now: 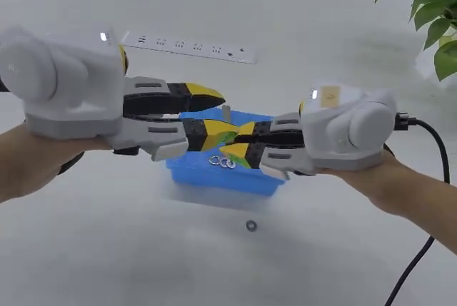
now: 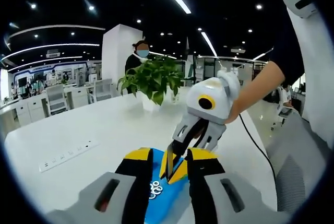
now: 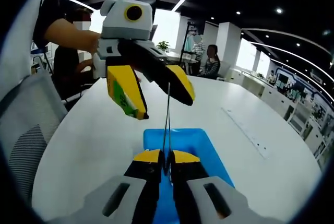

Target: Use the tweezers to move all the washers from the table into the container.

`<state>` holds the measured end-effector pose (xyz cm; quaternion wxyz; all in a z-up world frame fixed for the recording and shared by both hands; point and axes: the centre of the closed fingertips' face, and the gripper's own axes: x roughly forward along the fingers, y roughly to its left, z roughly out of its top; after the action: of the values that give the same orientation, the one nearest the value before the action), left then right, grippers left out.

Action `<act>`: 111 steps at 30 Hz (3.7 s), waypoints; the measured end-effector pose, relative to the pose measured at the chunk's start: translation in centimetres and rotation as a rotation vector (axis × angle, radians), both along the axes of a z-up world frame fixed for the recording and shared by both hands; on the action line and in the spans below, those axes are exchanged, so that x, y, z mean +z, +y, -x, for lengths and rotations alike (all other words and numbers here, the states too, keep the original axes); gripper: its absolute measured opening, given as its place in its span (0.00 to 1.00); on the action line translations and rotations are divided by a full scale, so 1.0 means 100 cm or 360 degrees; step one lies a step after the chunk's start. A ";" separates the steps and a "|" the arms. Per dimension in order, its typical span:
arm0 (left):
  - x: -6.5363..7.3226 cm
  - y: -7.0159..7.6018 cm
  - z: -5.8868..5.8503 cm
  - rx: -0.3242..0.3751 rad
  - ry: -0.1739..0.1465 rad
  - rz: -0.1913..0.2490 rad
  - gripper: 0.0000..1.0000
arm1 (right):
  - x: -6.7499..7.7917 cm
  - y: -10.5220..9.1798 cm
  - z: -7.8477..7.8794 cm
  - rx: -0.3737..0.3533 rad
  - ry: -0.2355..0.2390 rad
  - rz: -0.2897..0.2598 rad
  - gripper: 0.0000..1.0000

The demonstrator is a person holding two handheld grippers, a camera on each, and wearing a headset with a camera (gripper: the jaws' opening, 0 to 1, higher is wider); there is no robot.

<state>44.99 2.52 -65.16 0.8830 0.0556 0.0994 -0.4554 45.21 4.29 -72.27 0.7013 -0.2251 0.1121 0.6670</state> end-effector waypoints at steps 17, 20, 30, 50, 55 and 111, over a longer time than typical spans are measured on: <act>-0.001 -0.006 0.007 -0.0139 0.0000 -0.0072 0.09 | 0.004 -0.001 0.007 0.0070 0.0001 0.0006 0.07; -0.002 -0.007 0.011 -0.0193 0.0008 -0.0088 0.08 | 0.003 -0.001 0.012 0.0105 0.0002 0.0016 0.07; -0.003 -0.018 0.020 -0.0347 -0.0067 -0.0212 0.06 | 0.002 0.001 0.019 0.0164 -0.0037 0.0048 0.08; 0.020 -0.016 0.003 -0.0245 -0.0214 -0.0226 0.05 | 0.019 -0.004 0.002 -0.0009 -0.0126 0.0059 0.22; 0.030 -0.012 0.000 -0.0209 -0.0246 -0.0219 0.05 | 0.021 -0.014 0.006 -0.0037 -0.0125 0.0076 0.27; -0.035 -0.059 0.064 -0.0371 -0.0106 -0.0081 0.05 | -0.028 -0.108 0.080 -0.0225 0.0209 0.0093 0.74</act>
<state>38.61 -3.43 -68.68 0.8251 0.1042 0.0744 -0.5502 37.18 -6.50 -75.09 0.7309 -0.1930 0.1928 0.6256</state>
